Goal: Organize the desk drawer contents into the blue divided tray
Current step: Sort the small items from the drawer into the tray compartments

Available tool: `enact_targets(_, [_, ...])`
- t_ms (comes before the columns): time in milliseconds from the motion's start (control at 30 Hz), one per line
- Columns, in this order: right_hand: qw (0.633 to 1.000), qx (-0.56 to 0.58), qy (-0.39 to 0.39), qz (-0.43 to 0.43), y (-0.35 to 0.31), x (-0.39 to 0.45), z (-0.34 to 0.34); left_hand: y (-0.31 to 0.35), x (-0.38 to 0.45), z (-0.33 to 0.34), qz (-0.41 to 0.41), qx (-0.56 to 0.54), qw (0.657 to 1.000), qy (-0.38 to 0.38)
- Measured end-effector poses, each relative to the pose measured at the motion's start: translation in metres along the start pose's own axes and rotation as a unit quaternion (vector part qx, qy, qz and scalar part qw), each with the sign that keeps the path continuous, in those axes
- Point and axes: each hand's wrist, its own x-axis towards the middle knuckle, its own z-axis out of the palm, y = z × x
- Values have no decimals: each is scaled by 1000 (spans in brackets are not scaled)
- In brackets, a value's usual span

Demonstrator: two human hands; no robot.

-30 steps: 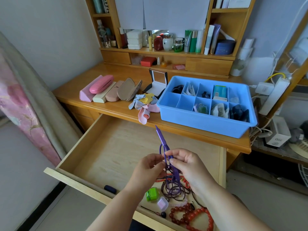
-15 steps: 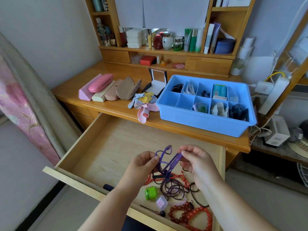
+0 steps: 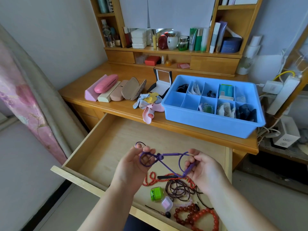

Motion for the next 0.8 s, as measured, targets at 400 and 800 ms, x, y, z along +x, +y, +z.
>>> enact_targets(400, [960, -260, -28, -96, -22, -2, 10, 3, -4, -25, -114, 255, 959, 36])
enact_targets(800, [994, 38, -93, 45, -24, 1, 34, -15, -10, -15, -12, 264, 964, -19])
